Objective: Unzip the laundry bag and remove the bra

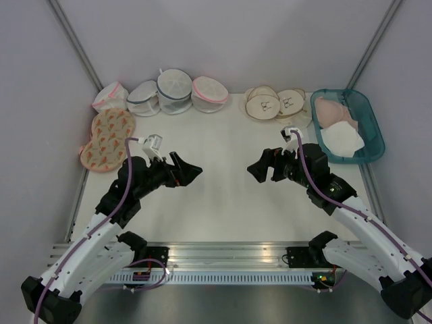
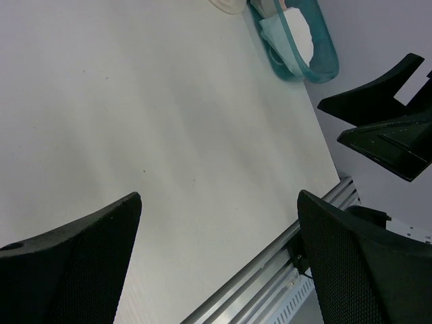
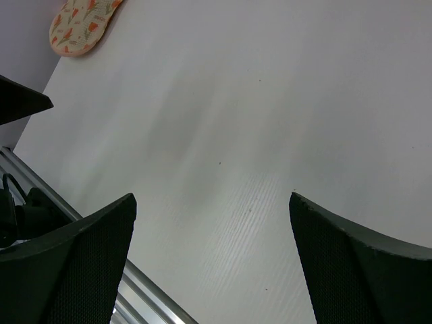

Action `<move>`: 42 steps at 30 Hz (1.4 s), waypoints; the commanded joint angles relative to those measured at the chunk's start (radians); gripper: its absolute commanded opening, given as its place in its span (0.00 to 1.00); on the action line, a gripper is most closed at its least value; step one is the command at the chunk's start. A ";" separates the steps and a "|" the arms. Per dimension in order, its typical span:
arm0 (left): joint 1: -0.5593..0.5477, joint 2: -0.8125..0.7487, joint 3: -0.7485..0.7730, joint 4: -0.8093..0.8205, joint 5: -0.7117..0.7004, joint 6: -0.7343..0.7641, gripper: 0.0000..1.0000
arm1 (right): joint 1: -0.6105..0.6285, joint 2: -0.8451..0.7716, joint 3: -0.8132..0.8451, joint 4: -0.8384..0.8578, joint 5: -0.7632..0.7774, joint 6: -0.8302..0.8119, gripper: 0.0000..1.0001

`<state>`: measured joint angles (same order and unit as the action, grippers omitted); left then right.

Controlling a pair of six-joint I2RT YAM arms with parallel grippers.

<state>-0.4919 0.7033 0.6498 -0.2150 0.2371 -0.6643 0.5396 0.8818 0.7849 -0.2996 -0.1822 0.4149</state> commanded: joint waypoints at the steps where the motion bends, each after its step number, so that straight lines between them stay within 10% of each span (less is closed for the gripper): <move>1: 0.004 0.007 0.042 -0.009 -0.008 0.043 1.00 | 0.003 -0.006 0.014 0.040 0.021 0.001 0.98; 12: 0.015 0.114 0.070 0.011 -0.318 0.005 0.99 | 0.003 0.036 -0.015 0.074 0.043 0.027 0.98; 19: 0.134 0.485 0.155 0.294 -0.282 -0.112 1.00 | 0.003 0.007 -0.079 0.117 0.020 0.074 0.98; 28: 0.147 1.085 0.593 0.571 -0.306 -0.162 1.00 | 0.003 -0.018 -0.167 0.192 -0.020 0.124 0.98; 42: 0.151 1.751 1.435 0.176 -0.357 -0.291 1.00 | 0.003 -0.050 -0.204 0.179 0.003 0.137 0.98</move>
<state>-0.3443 2.3783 1.9659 0.1177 -0.0834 -0.8898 0.5396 0.8520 0.5781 -0.1425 -0.1864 0.5423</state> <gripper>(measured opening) 0.993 0.979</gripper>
